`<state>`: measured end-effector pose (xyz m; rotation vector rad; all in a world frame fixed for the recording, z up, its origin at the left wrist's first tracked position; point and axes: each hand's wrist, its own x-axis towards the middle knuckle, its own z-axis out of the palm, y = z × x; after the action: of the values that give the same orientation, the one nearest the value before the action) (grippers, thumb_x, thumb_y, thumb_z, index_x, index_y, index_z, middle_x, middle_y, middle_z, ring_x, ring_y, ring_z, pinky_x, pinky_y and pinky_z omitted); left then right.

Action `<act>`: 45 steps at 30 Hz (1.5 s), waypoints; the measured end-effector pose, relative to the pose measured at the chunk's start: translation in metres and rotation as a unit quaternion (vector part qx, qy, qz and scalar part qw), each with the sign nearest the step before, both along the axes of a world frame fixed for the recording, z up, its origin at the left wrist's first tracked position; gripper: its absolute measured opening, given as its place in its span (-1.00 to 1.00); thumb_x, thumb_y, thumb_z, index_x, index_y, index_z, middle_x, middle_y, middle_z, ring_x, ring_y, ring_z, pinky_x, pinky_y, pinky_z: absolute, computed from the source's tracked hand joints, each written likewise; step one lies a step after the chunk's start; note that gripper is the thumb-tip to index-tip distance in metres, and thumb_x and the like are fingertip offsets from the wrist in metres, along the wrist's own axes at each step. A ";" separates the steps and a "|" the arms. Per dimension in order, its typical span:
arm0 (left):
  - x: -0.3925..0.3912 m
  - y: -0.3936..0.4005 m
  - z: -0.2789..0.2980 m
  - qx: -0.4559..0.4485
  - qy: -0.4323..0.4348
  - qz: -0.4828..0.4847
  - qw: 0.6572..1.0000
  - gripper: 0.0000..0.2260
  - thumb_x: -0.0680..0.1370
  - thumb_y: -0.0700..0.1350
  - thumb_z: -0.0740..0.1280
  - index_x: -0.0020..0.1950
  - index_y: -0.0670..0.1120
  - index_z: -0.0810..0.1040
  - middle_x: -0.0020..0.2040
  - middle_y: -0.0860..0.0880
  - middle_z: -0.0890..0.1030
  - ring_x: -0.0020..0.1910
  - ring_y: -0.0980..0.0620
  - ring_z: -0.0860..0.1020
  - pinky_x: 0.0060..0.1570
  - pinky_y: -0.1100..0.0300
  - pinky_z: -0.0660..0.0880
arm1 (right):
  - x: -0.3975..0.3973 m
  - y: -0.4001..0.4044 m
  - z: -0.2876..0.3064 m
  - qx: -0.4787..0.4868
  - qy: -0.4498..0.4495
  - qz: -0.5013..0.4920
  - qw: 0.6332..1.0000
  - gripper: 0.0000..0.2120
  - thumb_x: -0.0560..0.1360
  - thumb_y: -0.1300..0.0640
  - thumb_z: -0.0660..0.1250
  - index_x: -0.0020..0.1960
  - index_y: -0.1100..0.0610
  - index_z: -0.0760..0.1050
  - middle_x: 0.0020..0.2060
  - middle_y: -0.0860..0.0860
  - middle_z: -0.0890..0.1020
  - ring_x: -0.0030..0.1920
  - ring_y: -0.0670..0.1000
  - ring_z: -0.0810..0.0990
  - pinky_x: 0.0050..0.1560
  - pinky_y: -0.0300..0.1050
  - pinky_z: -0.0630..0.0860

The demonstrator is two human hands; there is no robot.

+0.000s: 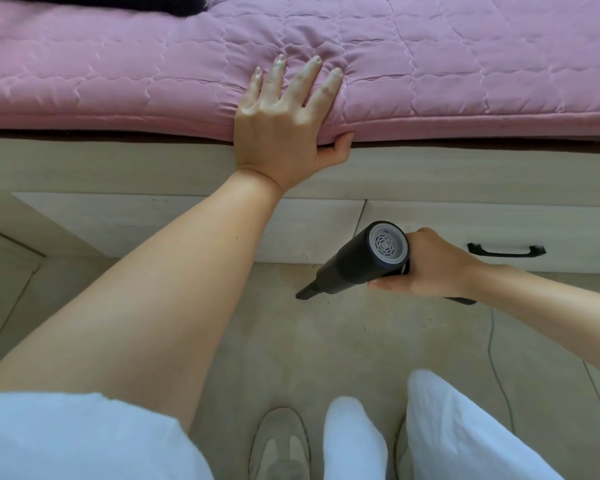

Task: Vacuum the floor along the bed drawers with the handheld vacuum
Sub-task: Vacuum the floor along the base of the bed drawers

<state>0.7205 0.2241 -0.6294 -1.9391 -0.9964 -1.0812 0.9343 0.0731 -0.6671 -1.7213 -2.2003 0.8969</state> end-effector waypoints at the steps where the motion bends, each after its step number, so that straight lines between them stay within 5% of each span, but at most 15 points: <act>1: 0.000 0.000 -0.001 0.002 -0.001 -0.001 1.000 -0.47 0.54 0.28 0.21 0.29 -0.03 0.65 0.25 -0.10 0.66 0.20 -0.31 0.62 0.15 -0.24 0.57 | -0.001 0.001 -0.001 0.004 0.001 -0.004 1.000 -0.78 0.32 -0.09 0.49 -0.25 -0.23 0.43 -0.35 -0.17 0.61 -0.25 -0.17 0.59 -0.26 -0.27 0.48; 11: 0.001 0.001 -0.002 0.013 -0.003 0.007 1.000 -0.48 0.51 0.28 0.27 0.29 -0.03 0.66 0.25 -0.10 0.66 0.19 -0.30 0.63 0.15 -0.22 0.56 | -0.006 0.005 -0.009 0.031 -0.013 -0.003 0.999 -0.72 0.34 -0.07 0.49 -0.03 0.02 0.55 -0.29 -0.09 0.65 -0.22 -0.09 0.61 -0.18 -0.12 0.56; 23: 0.001 0.001 -0.002 0.017 -0.016 0.009 1.000 -0.48 0.51 0.28 0.24 0.28 -0.02 0.67 0.24 -0.08 0.67 0.18 -0.29 0.63 0.15 -0.22 0.56 | -0.017 0.008 -0.016 0.094 -0.065 -0.003 0.993 -0.61 0.35 -0.15 0.47 0.06 0.03 0.53 -0.33 -0.17 0.53 -0.23 -0.01 0.60 -0.25 -0.25 0.40; 32: 0.003 0.001 -0.003 0.024 -0.017 0.009 1.000 -0.49 0.50 0.27 0.25 0.27 -0.01 0.67 0.23 -0.08 0.67 0.17 -0.30 0.64 0.14 -0.23 0.57 | -0.014 -0.002 -0.024 0.132 -0.089 0.036 0.987 -0.55 0.36 -0.21 0.41 0.16 -0.03 0.51 -0.23 -0.08 0.67 -0.24 0.02 0.63 -0.27 -0.06 0.56; 45: 0.002 0.001 -0.002 0.026 -0.016 0.005 1.000 -0.47 0.56 0.27 0.12 0.28 0.00 0.67 0.24 -0.06 0.67 0.18 -0.28 0.63 0.16 -0.21 0.56 | 0.010 -0.009 -0.005 0.068 -0.083 -0.010 0.994 -0.69 0.30 -0.12 0.52 -0.06 -0.01 0.55 -0.38 -0.20 0.52 -0.25 0.01 0.60 -0.28 -0.15 0.47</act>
<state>0.7227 0.2250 -0.6316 -1.8795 -0.9840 -1.1243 0.9442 0.0645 -0.6723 -1.8068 -2.2838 0.6029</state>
